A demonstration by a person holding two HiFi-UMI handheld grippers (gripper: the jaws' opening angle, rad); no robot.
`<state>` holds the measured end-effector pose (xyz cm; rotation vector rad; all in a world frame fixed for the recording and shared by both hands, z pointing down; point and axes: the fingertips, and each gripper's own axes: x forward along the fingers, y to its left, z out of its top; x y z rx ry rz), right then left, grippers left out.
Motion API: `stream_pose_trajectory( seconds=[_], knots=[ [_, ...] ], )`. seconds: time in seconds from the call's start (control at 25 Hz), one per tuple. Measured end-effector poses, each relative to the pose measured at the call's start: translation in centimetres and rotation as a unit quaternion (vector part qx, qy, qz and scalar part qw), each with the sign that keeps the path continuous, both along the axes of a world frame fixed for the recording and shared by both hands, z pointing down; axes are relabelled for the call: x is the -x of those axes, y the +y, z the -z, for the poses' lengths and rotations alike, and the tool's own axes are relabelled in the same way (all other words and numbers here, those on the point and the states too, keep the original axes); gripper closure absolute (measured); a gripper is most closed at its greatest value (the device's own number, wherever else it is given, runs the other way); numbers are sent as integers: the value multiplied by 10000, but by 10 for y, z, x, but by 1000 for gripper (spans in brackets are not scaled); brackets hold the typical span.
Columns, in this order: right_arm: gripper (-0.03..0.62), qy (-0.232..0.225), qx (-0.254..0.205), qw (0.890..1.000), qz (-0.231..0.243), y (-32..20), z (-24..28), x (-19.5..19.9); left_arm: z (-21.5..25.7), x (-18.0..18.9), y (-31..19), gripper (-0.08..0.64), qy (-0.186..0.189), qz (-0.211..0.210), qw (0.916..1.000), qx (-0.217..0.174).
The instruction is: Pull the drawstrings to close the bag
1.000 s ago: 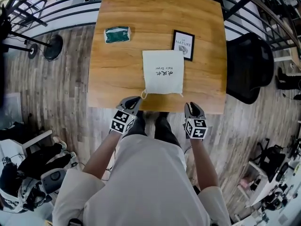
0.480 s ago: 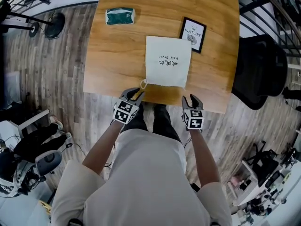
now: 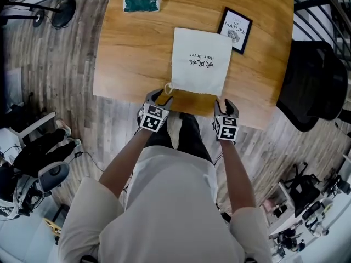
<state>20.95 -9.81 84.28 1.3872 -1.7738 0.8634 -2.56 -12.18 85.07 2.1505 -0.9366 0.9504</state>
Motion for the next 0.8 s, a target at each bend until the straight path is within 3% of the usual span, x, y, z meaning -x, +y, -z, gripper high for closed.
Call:
stream_pose_trajectory(
  seconds=[0.36,0.8],
  knots=[
    [433,-23,-175,9986,-492,-10,-12,-2,-18,-8,-2,368,-381,325,9985,-220],
    [490,124,-503,9953,-817,-23,-14,-8,-28,-10,-8,376,-459,629,9965,-317]
  ],
)
